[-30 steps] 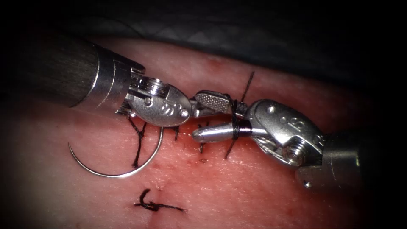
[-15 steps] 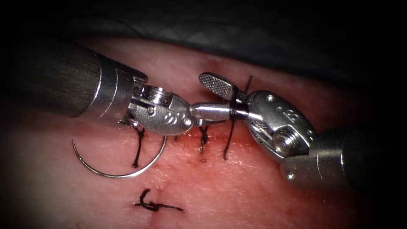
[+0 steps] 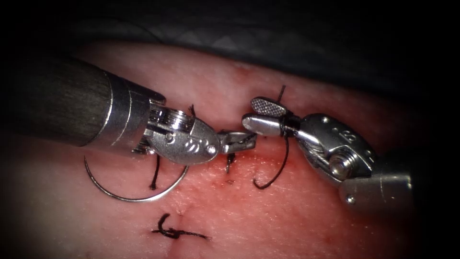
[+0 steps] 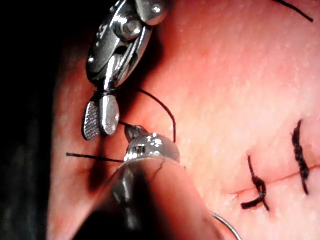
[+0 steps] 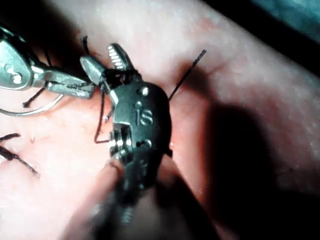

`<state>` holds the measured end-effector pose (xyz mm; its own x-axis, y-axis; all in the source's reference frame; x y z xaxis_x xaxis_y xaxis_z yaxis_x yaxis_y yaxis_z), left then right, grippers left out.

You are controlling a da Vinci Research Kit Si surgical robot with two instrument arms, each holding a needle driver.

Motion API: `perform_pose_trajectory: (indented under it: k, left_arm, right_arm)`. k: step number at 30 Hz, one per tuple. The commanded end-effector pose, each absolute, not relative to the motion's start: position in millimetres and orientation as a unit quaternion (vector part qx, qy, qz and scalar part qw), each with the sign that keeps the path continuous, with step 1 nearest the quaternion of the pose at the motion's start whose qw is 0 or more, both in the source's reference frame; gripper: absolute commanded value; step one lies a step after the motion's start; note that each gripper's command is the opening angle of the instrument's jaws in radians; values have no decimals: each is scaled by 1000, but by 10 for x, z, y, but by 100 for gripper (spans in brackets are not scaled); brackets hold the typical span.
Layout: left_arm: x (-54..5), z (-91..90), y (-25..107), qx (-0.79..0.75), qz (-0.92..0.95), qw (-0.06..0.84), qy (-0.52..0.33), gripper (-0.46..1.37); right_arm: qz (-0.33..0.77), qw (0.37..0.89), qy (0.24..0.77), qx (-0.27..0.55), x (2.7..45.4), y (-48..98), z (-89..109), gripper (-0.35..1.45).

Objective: Wound Closure
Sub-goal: Wrap suture counter-clockwise around right hand, then grab suture tail

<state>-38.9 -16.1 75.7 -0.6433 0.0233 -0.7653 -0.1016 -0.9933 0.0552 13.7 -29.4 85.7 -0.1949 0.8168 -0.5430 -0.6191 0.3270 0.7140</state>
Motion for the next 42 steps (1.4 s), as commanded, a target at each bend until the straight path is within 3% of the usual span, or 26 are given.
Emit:
perform_pose_trajectory:
  k: [1, 8, 12, 18, 23, 34, 42]
  left_arm:
    - [-389, 761, -163, -422, 905, 34, 43, -35]
    - [-390, 764, -165, -424, 904, 37, 41, -35]
    - [-394, 762, -166, -424, 904, 37, 40, -35]
    - [-397, 761, -166, -424, 904, 36, 40, -35]
    - [-401, 760, -168, -423, 904, 37, 40, -35]
    - [-407, 760, -169, -423, 904, 37, 40, -35]
    - [-415, 765, -161, -421, 905, 39, 42, -35]
  right_arm:
    - [583, 619, 517, 94, 137, -293, 857, 19]
    - [603, 615, 500, 88, 137, -296, 863, 26]
    - [605, 628, 482, 87, 138, -301, 868, 42]
    - [615, 651, 438, 82, 136, -309, 876, 39]
    - [633, 660, 400, 62, 136, -315, 884, 47]
    - [687, 636, 349, 34, 130, -320, 895, 51]
    - [694, 648, 313, 24, 117, -322, 919, 79]
